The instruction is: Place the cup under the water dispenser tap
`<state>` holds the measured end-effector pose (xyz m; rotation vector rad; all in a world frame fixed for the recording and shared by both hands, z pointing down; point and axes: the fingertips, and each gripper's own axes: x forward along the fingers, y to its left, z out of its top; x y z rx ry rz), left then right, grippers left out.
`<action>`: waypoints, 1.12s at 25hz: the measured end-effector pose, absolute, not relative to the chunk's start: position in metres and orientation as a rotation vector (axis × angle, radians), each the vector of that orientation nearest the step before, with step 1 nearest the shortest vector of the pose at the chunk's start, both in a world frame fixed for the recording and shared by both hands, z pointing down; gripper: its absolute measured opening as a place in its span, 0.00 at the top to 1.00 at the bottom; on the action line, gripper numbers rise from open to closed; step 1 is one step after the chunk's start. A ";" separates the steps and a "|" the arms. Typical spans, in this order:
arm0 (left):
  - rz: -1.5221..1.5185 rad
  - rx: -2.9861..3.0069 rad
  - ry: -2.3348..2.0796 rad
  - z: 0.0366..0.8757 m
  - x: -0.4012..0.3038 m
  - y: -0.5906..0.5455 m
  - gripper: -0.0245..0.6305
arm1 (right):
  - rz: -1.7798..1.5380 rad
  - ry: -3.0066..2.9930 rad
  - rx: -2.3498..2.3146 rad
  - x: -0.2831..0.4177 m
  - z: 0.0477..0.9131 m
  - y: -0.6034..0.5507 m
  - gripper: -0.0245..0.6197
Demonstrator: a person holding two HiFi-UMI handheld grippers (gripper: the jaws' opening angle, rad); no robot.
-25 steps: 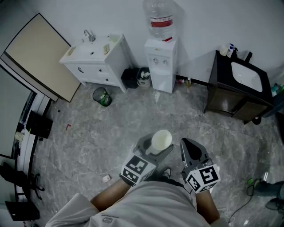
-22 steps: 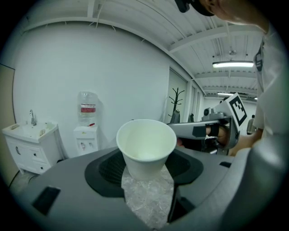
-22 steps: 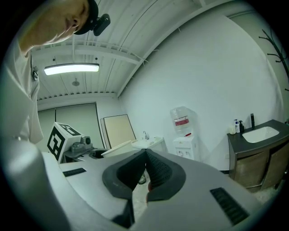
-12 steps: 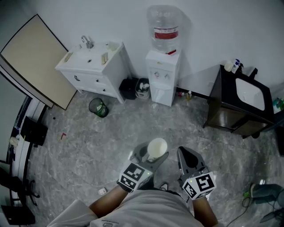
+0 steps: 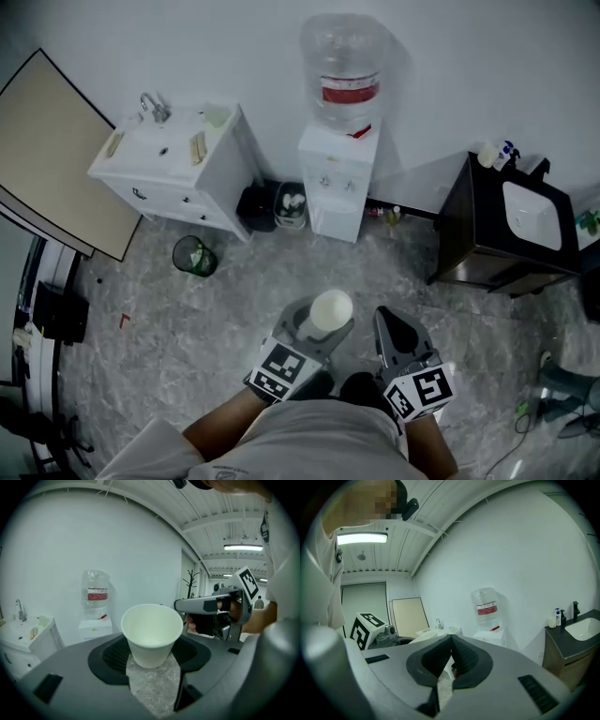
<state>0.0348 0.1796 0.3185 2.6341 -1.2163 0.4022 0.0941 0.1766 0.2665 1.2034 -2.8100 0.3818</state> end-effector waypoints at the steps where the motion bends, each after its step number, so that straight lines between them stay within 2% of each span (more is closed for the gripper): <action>1: 0.399 2.637 -1.211 0.319 0.031 0.170 0.56 | 0.381 -2.806 1.210 0.091 0.266 0.168 0.94; 10: 0.396 2.643 -1.204 0.344 0.021 0.064 0.56 | 0.419 -2.779 1.225 0.078 0.285 0.070 0.94; 20: 0.379 2.644 -1.267 0.392 0.016 -0.101 0.56 | 0.434 -2.830 1.058 0.060 0.309 -0.115 0.94; 28: 0.435 2.590 -1.297 0.490 -0.001 -0.193 0.56 | 0.472 -2.823 0.934 0.042 0.359 -0.199 0.94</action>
